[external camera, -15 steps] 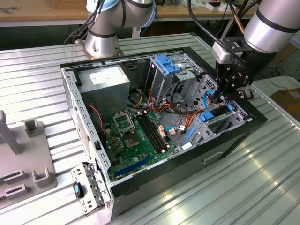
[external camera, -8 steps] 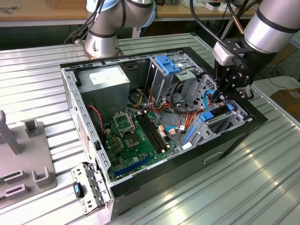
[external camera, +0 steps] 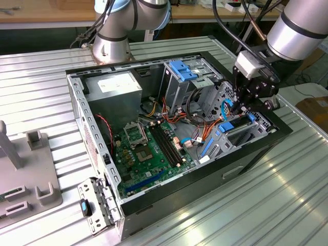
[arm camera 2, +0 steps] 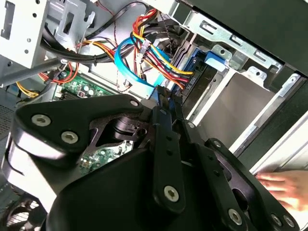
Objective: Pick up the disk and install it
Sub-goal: 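Insert the second disk wire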
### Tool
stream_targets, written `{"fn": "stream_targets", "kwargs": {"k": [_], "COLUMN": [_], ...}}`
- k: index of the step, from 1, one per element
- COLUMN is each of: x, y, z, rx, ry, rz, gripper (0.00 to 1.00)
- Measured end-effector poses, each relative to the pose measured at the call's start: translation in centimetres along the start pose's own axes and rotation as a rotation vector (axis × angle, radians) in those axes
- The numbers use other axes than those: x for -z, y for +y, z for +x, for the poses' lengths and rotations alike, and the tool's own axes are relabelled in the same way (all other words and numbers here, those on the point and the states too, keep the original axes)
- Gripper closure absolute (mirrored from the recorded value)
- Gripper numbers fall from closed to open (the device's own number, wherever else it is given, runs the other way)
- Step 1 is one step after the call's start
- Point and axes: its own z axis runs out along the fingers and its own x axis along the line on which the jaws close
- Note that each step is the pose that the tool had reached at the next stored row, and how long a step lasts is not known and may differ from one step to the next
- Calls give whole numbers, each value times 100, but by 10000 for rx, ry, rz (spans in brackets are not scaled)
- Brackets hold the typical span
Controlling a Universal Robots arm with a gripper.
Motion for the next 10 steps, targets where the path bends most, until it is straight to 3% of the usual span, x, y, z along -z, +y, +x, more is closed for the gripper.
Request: {"fn": "stream_targets", "kwargs": {"k": [4,6,10], "x": [-5,-13,-11], "y": [35,37,74], "z": [23,49,64], "rx": [204,338,380], "ry": [-19,-33,-37], "rz": [99,252,306], "gripper": [84,84,84]}}
